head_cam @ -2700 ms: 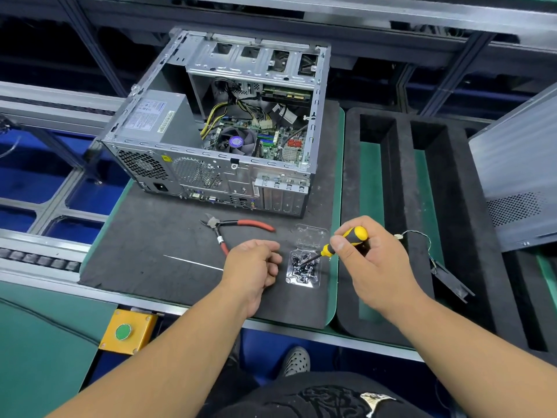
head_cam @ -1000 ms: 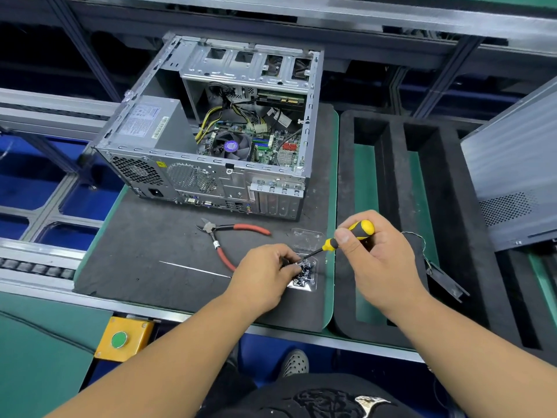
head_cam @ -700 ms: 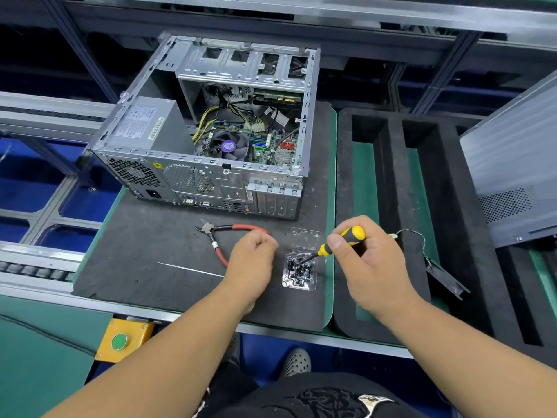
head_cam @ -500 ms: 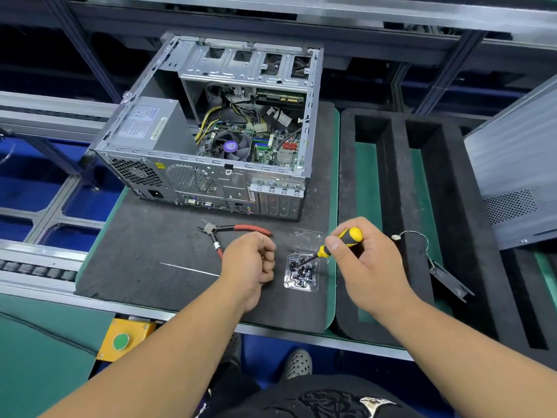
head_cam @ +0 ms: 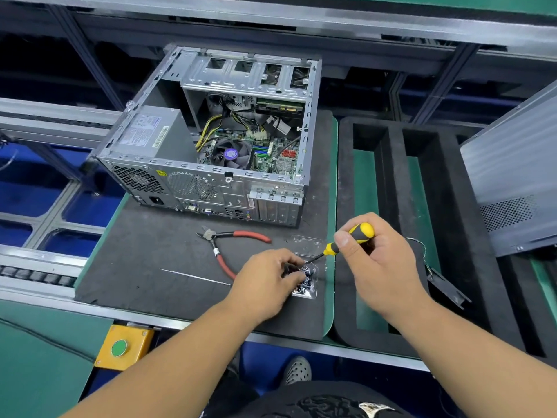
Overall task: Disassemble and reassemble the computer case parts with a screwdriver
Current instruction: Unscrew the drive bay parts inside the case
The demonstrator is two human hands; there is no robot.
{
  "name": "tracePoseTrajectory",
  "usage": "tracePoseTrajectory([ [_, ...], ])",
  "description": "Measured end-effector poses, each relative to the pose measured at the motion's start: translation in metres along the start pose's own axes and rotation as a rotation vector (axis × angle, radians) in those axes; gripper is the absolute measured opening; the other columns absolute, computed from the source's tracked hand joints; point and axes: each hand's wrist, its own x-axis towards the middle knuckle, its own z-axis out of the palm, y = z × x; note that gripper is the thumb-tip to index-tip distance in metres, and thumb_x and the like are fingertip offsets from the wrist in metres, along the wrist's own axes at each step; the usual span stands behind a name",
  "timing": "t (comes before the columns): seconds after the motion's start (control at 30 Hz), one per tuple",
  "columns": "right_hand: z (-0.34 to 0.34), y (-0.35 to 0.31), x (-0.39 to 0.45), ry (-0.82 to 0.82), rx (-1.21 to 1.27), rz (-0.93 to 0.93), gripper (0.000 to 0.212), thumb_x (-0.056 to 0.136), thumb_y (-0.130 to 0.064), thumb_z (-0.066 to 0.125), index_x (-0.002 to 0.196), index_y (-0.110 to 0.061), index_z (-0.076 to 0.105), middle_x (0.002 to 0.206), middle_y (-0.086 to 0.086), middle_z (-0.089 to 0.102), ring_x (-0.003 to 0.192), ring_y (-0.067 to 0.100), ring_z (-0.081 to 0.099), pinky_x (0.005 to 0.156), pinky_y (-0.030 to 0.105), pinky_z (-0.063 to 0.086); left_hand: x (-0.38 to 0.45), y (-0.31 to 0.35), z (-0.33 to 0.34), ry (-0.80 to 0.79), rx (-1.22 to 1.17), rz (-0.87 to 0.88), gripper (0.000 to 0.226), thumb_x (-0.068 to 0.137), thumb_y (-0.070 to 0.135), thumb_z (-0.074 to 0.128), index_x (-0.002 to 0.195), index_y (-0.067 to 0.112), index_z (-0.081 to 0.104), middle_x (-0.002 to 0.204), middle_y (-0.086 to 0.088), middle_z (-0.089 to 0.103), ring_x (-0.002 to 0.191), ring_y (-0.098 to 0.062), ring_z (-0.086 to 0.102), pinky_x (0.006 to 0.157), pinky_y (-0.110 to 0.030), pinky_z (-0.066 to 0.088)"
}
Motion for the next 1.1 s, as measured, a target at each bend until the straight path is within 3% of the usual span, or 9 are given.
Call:
tracePoseTrajectory([
  [0.13, -0.001, -0.001, -0.002, -0.003, 0.003, 0.01, 0.017, 0.098, -0.012, 0.069, 0.086, -0.024, 0.063, 0.072, -0.02, 0.068, 0.06, -0.002, 0.056, 0.059, 0.005, 0.04, 0.003, 0.005, 0.0, 0.013, 0.053, 0.01, 0.008, 0.088, 0.037, 0.076, 0.084, 0.036, 0.068, 0.071, 0.015, 0.061, 0.065, -0.001, 0.056, 0.066, -0.026, 0.049],
  [0.3, -0.007, -0.005, -0.001, 0.021, 0.014, 0.005, 0.013, 0.099, -0.015, 0.067, 0.087, -0.02, 0.064, 0.073, -0.019, 0.068, 0.066, -0.003, 0.06, 0.062, 0.004, 0.04, 0.002, 0.007, 0.004, 0.003, 0.085, 0.019, 0.011, 0.092, 0.034, 0.07, 0.083, 0.033, 0.064, 0.064, 0.03, 0.057, 0.061, 0.004, 0.052, 0.054, -0.014, 0.034],
  [0.4, -0.013, -0.008, 0.0, 0.061, 0.029, 0.005, 0.012, 0.099, -0.018, 0.067, 0.088, -0.019, 0.064, 0.074, -0.013, 0.07, 0.066, 0.0, 0.061, 0.062, 0.005, 0.041, 0.001, 0.007, 0.007, -0.022, -0.023, 0.009, 0.012, 0.092, 0.034, 0.069, 0.083, 0.032, 0.062, 0.053, 0.019, 0.053, 0.052, -0.005, 0.047, 0.05, -0.018, 0.034],
  [0.5, -0.02, -0.01, 0.002, 0.082, 0.024, 0.022, 0.012, 0.098, -0.023, 0.067, 0.087, -0.022, 0.064, 0.074, -0.012, 0.069, 0.064, 0.004, 0.058, 0.061, 0.008, 0.042, 0.002, 0.013, 0.007, -0.06, -0.221, -0.047, 0.013, 0.09, 0.027, 0.072, 0.08, 0.028, 0.065, 0.047, 0.015, 0.045, 0.047, -0.006, 0.037, 0.05, -0.024, 0.034],
  [0.67, -0.028, -0.015, 0.006, 0.088, 0.039, 0.053, 0.014, 0.098, -0.02, 0.069, 0.085, -0.023, 0.064, 0.074, -0.009, 0.071, 0.065, 0.006, 0.059, 0.061, 0.007, 0.041, 0.003, 0.031, 0.0, -0.028, -0.454, -0.177, 0.019, 0.093, 0.011, 0.068, 0.077, 0.019, 0.062, 0.052, 0.013, 0.043, 0.048, -0.007, 0.034, 0.046, -0.02, 0.029],
  [0.83, -0.03, -0.024, 0.009, 0.112, 0.093, 0.071, 0.01, 0.092, -0.028, 0.067, 0.082, -0.026, 0.064, 0.067, -0.008, 0.066, 0.058, 0.006, 0.056, 0.056, 0.008, 0.039, 0.002, 0.048, -0.017, -0.16, -1.019, -0.425, 0.023, 0.104, 0.017, 0.054, 0.081, 0.02, 0.052, 0.061, 0.0, 0.04, 0.046, -0.009, 0.024, 0.04, -0.016, 0.018],
  [1.0, -0.031, -0.041, 0.018, 0.159, 0.11, 0.04, 0.009, 0.092, -0.034, 0.065, 0.086, -0.028, 0.064, 0.072, -0.003, 0.067, 0.062, 0.017, 0.06, 0.059, 0.016, 0.044, -0.002, 0.065, -0.038, -0.198, -1.346, -0.48, 0.01, 0.091, 0.015, 0.065, 0.086, 0.013, 0.056, 0.07, -0.008, 0.056, 0.048, -0.011, 0.039, 0.04, -0.019, 0.02],
  [1.1, -0.03, -0.053, 0.024, 0.175, 0.117, 0.01, 0.01, 0.091, -0.038, 0.064, 0.088, -0.029, 0.064, 0.074, -0.002, 0.067, 0.066, 0.021, 0.061, 0.062, 0.031, 0.05, -0.002, 0.075, -0.052, -0.196, -1.5, -0.513, 0.006, 0.085, 0.008, 0.065, 0.088, 0.009, 0.06, 0.076, -0.011, 0.061, 0.052, -0.011, 0.045, 0.039, -0.018, 0.03],
])
